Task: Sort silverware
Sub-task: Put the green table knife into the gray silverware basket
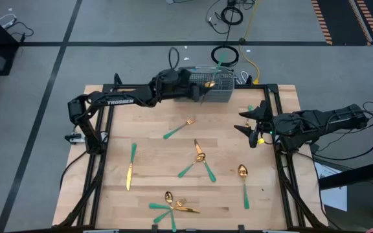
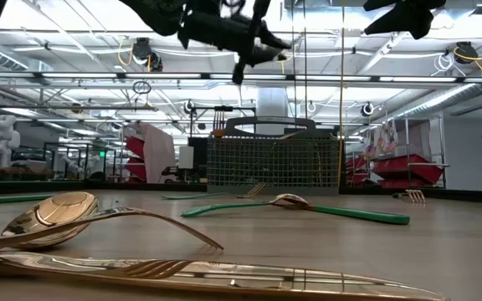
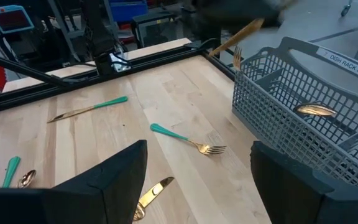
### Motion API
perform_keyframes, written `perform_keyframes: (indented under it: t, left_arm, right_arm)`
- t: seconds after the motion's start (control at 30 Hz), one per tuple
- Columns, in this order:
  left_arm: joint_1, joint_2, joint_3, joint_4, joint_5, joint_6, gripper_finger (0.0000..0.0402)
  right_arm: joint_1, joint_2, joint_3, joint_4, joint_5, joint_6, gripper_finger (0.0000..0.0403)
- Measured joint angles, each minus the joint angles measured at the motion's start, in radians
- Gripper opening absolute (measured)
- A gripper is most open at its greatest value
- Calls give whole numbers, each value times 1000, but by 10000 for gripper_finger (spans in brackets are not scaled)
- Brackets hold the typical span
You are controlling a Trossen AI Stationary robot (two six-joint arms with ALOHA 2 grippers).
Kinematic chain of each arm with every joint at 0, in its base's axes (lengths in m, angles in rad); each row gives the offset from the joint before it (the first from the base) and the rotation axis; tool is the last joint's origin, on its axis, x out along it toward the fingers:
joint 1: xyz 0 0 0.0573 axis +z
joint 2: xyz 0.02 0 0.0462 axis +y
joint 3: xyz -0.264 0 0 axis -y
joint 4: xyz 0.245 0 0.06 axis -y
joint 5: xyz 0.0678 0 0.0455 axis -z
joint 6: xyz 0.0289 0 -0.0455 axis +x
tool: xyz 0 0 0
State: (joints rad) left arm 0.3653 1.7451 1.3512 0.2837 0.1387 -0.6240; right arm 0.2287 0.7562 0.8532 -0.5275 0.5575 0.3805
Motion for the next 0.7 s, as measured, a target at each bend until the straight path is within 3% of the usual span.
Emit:
perform_keyframes:
  t: [0.13,0.33,0.47,0.6,0.7]
  left_arm:
    - [-15,25,5,134,-232,168,74]
    - [-13,182,3,552,-360,204,74]
    - [-32,308,3,786,-519,308,74]
    - [-69,396,37,850,-770,520,74]
    - [-102,447,94,853,-881,684,74]
  right_arm:
    - [0,0,0,0,0,12,272]
    - [0,0,0,-4,-4,39,272]
    - [0,0,0,-36,-7,63,272]
    - [0,0,0,-65,-8,79,272]
    - [0,0,0,-75,-8,79,272]
